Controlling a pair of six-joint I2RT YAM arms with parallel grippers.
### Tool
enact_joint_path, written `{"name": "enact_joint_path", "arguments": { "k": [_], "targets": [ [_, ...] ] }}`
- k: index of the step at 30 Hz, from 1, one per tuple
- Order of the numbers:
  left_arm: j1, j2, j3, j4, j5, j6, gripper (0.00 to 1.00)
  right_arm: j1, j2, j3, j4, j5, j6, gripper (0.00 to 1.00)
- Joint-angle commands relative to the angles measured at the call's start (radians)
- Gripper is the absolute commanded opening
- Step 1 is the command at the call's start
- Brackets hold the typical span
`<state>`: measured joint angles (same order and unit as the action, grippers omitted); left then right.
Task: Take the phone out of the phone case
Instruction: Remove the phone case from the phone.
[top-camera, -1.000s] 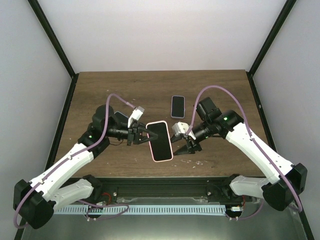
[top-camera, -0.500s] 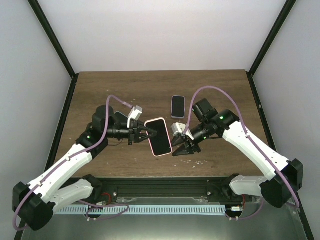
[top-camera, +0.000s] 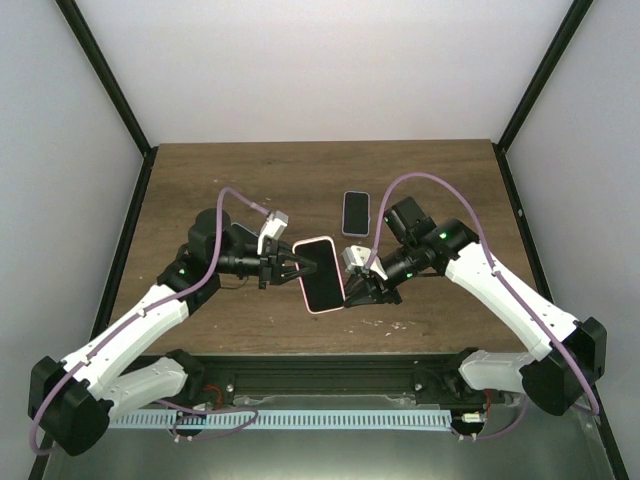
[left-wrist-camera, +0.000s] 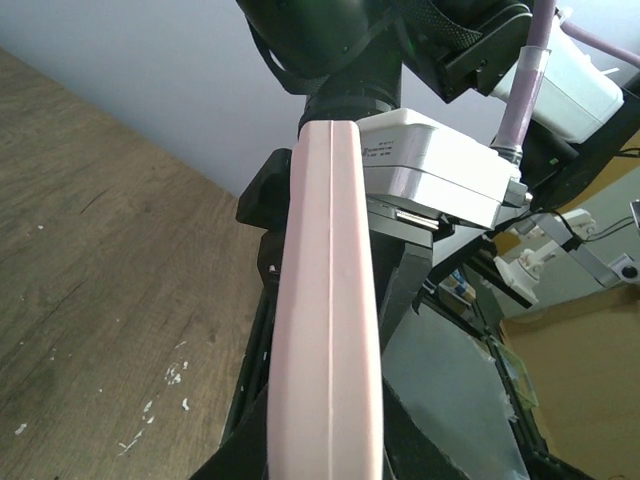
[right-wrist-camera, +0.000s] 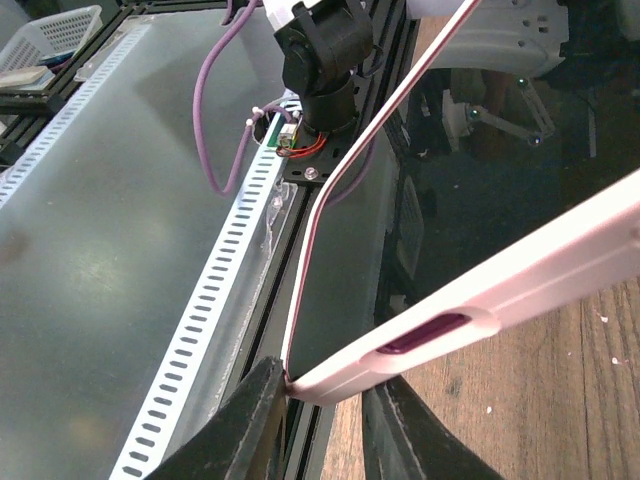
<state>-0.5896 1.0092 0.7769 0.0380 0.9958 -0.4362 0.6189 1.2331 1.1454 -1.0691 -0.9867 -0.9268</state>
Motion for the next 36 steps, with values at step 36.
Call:
{"name": "enact_joint_path", "arguments": {
  "k": [36],
  "targets": [
    [-0.066, 0.036, -0.134, 0.397, 0.014, -0.393, 0.00, 0.046, -0.054, 0.026, 0.632, 0.214, 0.584, 0.40]
  ]
}}
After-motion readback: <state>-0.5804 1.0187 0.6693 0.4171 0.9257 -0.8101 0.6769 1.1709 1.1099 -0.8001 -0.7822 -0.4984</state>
